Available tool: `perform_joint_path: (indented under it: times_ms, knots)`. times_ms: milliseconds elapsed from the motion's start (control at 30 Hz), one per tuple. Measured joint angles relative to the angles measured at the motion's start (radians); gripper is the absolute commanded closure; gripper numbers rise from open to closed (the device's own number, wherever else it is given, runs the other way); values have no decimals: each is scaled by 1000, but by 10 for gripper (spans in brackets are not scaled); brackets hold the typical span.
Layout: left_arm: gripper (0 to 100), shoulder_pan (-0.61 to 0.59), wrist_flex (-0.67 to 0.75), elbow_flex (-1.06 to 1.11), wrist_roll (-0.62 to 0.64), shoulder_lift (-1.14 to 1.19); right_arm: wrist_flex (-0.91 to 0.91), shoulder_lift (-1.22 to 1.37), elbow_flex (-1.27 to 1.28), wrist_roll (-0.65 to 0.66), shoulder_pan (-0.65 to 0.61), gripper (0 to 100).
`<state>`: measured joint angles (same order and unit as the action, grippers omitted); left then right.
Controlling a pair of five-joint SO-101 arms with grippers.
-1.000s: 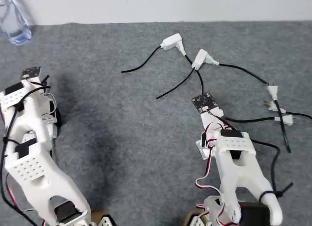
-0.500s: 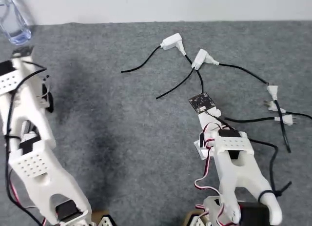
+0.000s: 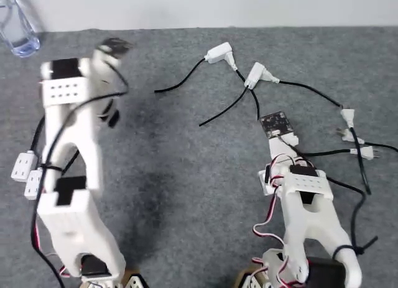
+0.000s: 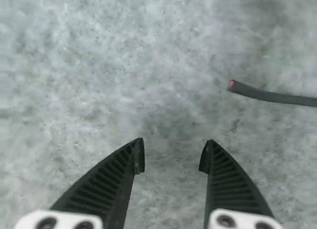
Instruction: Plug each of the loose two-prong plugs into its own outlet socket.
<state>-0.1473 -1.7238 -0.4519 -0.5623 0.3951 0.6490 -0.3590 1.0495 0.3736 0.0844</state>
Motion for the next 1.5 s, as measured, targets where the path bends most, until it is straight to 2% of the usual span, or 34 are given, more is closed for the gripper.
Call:
perform_joint_path:
  times_ms: [200, 333, 533, 700, 833, 1200, 1400, 1500]
  knots:
    - [987, 193, 0, 219, -196, -152, -5, 0, 0, -5, 8, 809]
    - [987, 325, 0, 310, -282, -180, -40, 0, 0, -15, 81, 809]
    - [987, 493, 23, 462, -391, -180, -58, 0, 0, -98, 172, 809]
    - [987, 583, 199, 588, -404, -180, -58, 0, 0, -109, 184, 809]
    - [987, 611, 301, 605, -407, -180, -60, 0, 0, -109, 183, 809]
    - [981, 707, 442, 732, -405, -181, -86, 0, 0, -109, 175, 809]
    - [839, 704, 479, 730, -316, -184, -86, 0, 0, -109, 173, 809]
    - [823, 706, 479, 730, -288, -184, -86, 0, 0, -109, 173, 809]
